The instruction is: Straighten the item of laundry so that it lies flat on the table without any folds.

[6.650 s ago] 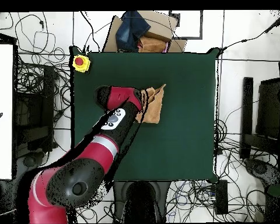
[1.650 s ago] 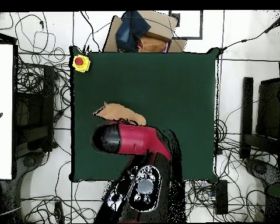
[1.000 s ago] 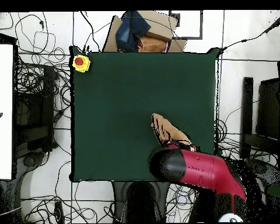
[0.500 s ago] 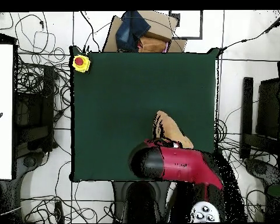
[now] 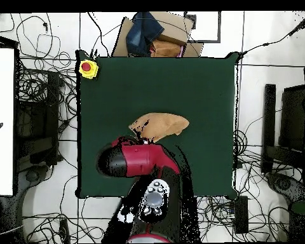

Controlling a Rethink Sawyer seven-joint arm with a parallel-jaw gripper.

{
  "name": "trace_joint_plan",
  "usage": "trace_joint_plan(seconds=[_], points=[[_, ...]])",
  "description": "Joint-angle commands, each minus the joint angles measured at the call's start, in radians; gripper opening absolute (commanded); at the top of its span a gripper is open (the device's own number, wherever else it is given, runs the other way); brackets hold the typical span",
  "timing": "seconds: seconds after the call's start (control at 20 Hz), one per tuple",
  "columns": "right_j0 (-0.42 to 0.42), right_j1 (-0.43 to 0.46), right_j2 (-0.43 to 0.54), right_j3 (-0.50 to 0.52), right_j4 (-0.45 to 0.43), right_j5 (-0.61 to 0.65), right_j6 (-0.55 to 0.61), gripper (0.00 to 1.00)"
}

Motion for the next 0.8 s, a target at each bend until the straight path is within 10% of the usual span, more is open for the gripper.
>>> trace_joint_plan(seconds=[0.05,0.8], points=[[0.026,0.096,-0.013,-0.039,0.114,-0.079,0.291,0.00],[-0.061,0.155,0.214,0.022,0.228,-0.201,0.288,0.00]])
